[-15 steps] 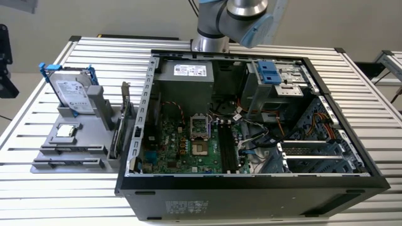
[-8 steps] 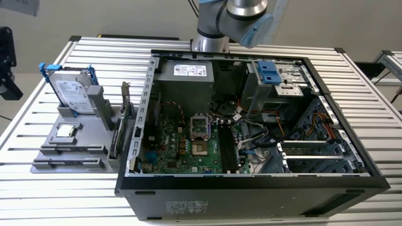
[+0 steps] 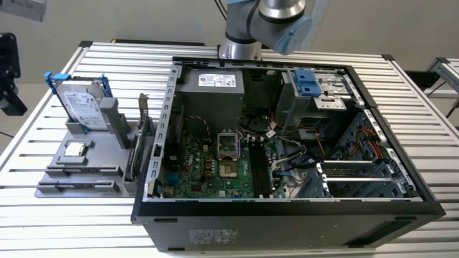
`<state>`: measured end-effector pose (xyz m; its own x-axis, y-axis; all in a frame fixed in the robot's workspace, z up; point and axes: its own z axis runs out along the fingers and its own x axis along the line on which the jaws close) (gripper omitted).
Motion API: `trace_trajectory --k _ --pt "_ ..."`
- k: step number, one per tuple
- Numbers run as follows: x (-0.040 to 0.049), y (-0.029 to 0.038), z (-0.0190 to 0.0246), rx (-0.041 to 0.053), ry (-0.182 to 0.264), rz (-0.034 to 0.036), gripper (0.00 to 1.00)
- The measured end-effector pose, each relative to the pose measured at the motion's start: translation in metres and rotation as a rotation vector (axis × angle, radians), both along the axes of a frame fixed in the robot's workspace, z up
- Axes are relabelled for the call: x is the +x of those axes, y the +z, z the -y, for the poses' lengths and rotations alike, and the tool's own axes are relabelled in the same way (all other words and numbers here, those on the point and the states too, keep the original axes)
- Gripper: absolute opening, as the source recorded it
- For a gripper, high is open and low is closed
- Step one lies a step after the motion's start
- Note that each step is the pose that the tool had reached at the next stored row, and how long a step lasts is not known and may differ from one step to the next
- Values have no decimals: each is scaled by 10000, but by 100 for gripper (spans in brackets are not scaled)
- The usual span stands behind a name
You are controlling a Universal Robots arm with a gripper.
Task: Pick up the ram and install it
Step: 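Pick up the ram and move it above insertion slot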
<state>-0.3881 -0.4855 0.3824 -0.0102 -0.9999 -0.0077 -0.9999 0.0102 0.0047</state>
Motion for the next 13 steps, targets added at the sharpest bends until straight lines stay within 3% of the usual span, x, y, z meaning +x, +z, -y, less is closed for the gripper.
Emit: trace_trajectory --k 13 --pt "3 -50 0 -46 -6 -1 0"
